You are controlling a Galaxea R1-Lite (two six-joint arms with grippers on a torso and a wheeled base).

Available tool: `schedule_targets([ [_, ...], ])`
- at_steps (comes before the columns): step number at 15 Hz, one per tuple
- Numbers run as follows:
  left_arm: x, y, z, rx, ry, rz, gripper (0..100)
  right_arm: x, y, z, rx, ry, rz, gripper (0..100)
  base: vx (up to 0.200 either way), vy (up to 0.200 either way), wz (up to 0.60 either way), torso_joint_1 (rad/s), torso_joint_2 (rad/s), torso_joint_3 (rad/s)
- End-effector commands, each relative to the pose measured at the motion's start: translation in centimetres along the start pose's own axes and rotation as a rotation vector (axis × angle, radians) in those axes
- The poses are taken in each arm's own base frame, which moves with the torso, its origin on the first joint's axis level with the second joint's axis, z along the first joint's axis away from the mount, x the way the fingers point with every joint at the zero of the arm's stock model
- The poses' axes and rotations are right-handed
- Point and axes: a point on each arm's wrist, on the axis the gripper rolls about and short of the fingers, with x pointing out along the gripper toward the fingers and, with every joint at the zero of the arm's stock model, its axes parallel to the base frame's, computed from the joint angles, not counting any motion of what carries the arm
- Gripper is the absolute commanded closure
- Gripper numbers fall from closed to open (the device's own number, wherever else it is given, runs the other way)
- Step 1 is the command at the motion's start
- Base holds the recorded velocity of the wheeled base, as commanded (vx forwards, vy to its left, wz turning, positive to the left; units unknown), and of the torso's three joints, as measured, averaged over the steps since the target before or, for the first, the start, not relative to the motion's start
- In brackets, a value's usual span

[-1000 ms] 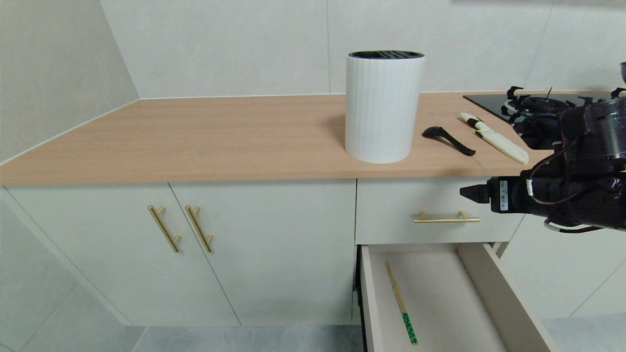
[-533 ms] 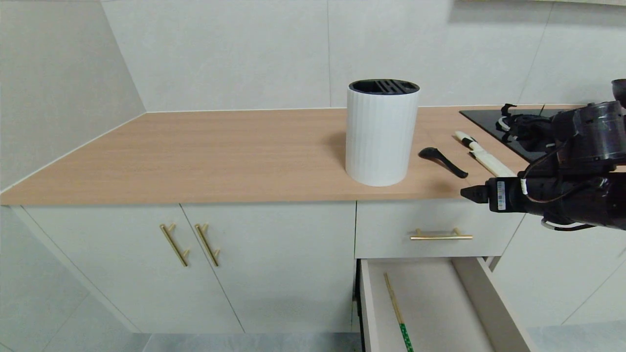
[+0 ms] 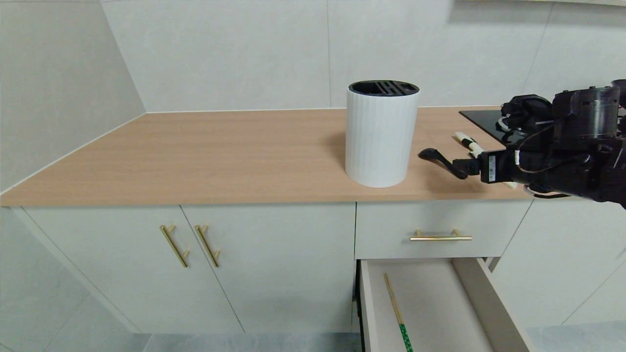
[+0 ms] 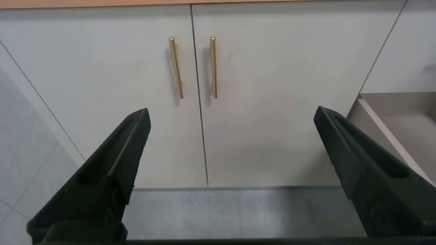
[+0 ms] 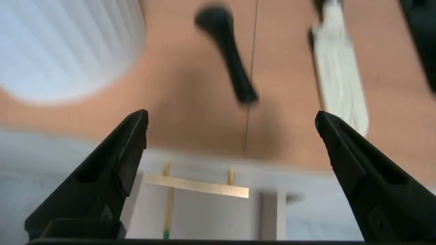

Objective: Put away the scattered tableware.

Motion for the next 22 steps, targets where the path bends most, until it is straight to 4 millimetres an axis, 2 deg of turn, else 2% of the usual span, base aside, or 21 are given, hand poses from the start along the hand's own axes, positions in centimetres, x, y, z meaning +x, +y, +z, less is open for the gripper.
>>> schedule_targets([
  [1,0.0,0.0,0.0,0.0,0.0,0.0,0,1.7,0.2,-0.3,-0.001,0.009,0.051,0,0.0,0.0,0.0,0.0,0.0,0.0],
  [5,0.0,0.0,0.0,0.0,0.001,0.0,0,3.5,-2.2,-0.5,0.032,-0.008,0.172,0,0.0,0.0,0.0,0.0,0.0,0.0],
  [7,0.0,0.0,0.0,0.0,0.001,0.0,0,6.2,-3.5,-0.6,0.086,-0.054,0.139,0,0.0,0.0,0.0,0.0,0.0,0.0],
  [10,0.0,0.0,0.0,0.0,0.001,0.0,0,7.4,-3.5,-1.4,0.113,-0.042,0.129,0,0.0,0.0,0.0,0.0,0.0,0.0],
  [12,0.0,0.0,0.0,0.0,0.001,0.0,0,8.5,-3.1,-2.7,0.09,-0.005,0.132,0,0.0,0.0,0.0,0.0,0.0,0.0],
  [14,0.0,0.0,0.0,0.0,0.001,-0.001,0,10.5,-2.9,-4.4,0.036,0.022,0.084,0,0.0,0.0,0.0,0.0,0.0,0.0],
  [16,0.0,0.0,0.0,0.0,0.001,-0.001,0,11.5,-2.7,-4.9,0.034,0.002,0.072,0,0.0,0.0,0.0,0.0,0.0,0.0],
  [22,0.0,0.0,0.0,0.0,0.001,0.0,0,11.4,-2.6,-4.7,0.038,-0.005,0.073,0,0.0,0.0,0.0,0.0,0.0,0.0],
])
